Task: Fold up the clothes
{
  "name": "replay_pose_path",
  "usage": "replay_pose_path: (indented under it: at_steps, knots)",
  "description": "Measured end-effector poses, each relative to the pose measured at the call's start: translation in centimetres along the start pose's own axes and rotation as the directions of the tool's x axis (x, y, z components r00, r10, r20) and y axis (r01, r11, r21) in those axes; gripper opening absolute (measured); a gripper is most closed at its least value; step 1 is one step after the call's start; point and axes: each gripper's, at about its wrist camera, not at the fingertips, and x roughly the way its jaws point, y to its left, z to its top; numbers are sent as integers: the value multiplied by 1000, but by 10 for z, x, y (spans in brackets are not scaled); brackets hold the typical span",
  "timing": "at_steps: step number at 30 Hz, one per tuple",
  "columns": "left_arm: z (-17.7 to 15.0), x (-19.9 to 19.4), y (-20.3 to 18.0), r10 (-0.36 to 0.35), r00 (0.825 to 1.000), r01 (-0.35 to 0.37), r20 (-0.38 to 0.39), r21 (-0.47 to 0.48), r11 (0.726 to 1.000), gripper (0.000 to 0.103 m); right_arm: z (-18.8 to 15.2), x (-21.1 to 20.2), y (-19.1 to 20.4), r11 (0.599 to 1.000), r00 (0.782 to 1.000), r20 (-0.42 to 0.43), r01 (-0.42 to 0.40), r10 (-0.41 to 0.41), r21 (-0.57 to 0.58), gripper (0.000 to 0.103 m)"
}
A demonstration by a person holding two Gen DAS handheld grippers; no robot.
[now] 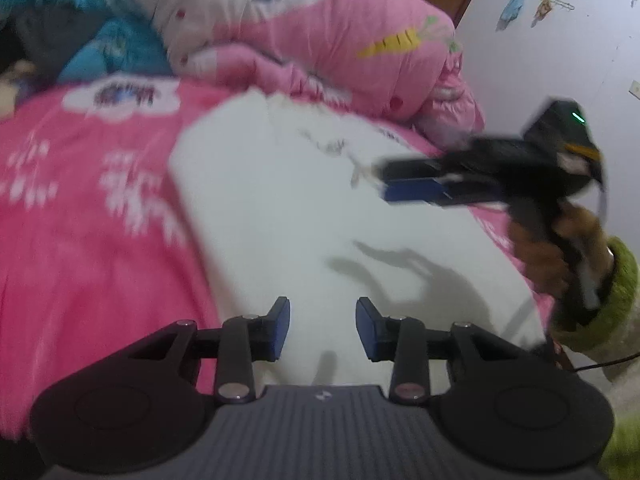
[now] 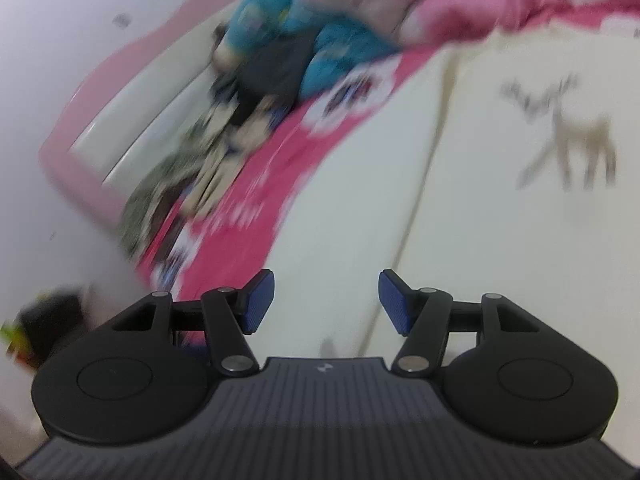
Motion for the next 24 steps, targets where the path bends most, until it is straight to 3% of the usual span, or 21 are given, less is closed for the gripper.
replay_pose_path:
  at_steps: [5,10,11,12,14,19,24]
  knots:
    - [17,38,17,14,1000,-15,-10,-71,997,36,71,69,-17,997,995,72,72,-70,-27,58]
    - [13,50,30,-35,999,31,-29,-118,993,37,111,141,-51,970,970,51,241,-240,-29,53]
    - [11,50,31,-44,999,40,-27,-124,992,37,113,152,-58,968,968,25,251,-251,-15,42]
    - [10,50,32,-51,998,47,-26,-130,990,37,114,161,-63,970,970,-7,243,-243,4,21]
    - [8,49,33,-65,998,61,-21,-135,989,37,111,165,-71,977,978,-29,207,-206,44,6]
    - [7,44,38,-100,995,99,0,-149,984,37,104,124,-77,987,984,112,128,-139,97,5]
    - [9,35,45,-95,994,102,49,-166,981,37,95,140,-93,966,966,47,250,-253,65,5]
